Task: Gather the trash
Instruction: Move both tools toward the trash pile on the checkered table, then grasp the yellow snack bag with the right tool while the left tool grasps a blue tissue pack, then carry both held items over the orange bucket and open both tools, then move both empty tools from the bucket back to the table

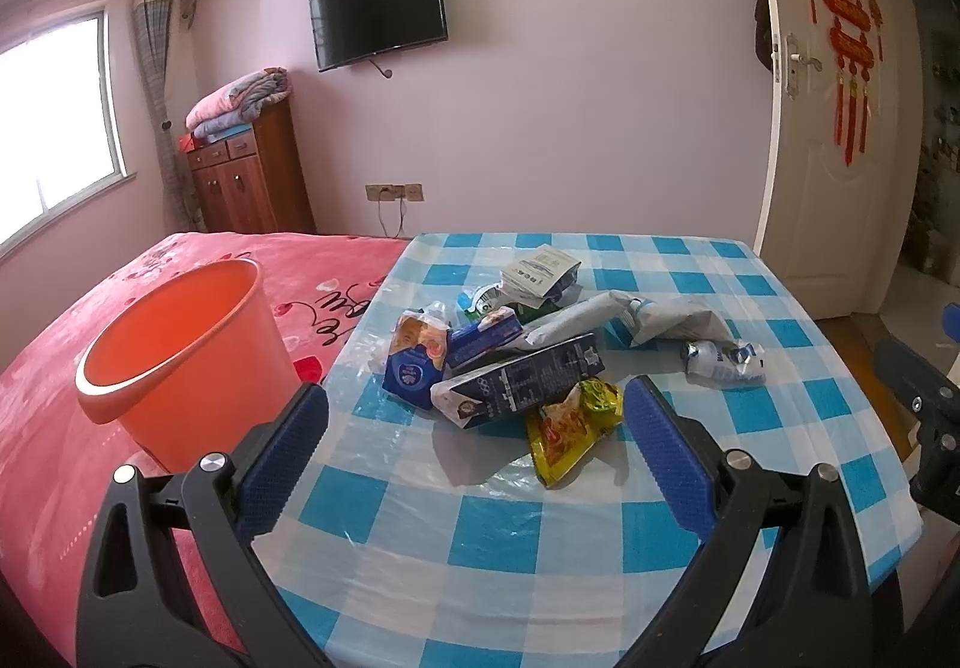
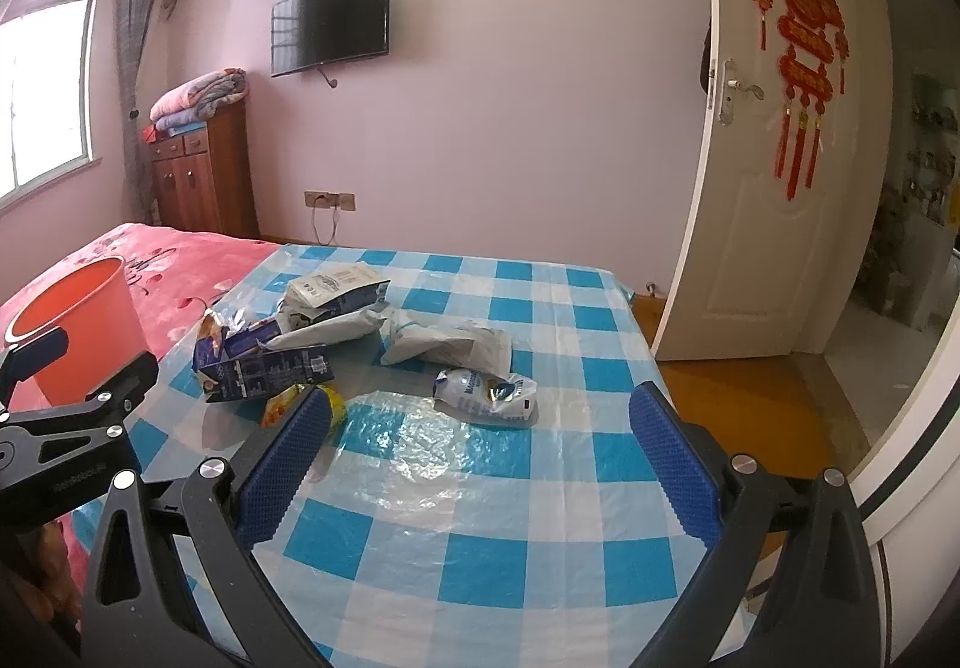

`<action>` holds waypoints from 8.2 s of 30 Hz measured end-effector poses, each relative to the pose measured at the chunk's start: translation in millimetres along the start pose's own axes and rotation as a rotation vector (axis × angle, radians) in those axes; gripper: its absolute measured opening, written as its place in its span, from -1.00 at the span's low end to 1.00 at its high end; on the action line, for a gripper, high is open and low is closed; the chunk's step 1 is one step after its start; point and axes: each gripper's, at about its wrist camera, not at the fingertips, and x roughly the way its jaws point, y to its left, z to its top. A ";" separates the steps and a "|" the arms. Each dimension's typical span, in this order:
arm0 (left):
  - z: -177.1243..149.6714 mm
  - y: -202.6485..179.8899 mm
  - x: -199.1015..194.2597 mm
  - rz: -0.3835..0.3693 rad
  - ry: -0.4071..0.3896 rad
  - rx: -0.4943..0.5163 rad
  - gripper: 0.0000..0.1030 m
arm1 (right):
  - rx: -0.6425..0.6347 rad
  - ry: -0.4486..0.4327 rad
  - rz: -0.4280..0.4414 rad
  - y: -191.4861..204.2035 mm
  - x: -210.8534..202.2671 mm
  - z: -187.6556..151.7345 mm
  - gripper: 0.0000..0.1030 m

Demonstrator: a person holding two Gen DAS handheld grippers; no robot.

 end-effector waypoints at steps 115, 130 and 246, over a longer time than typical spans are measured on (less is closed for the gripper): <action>-31.5 79.3 198.9 -0.192 0.346 -0.122 -0.37 | 0.088 0.402 0.502 29.9 170.8 -46.7 -0.38; -37.9 54.6 182.4 -0.176 0.364 0.025 0.49 | 0.091 0.348 0.458 16.2 141.0 -41.0 -0.40; -3.7 35.1 74.8 -0.054 0.090 -0.051 0.81 | 0.218 0.022 0.449 9.5 139.2 11.1 0.90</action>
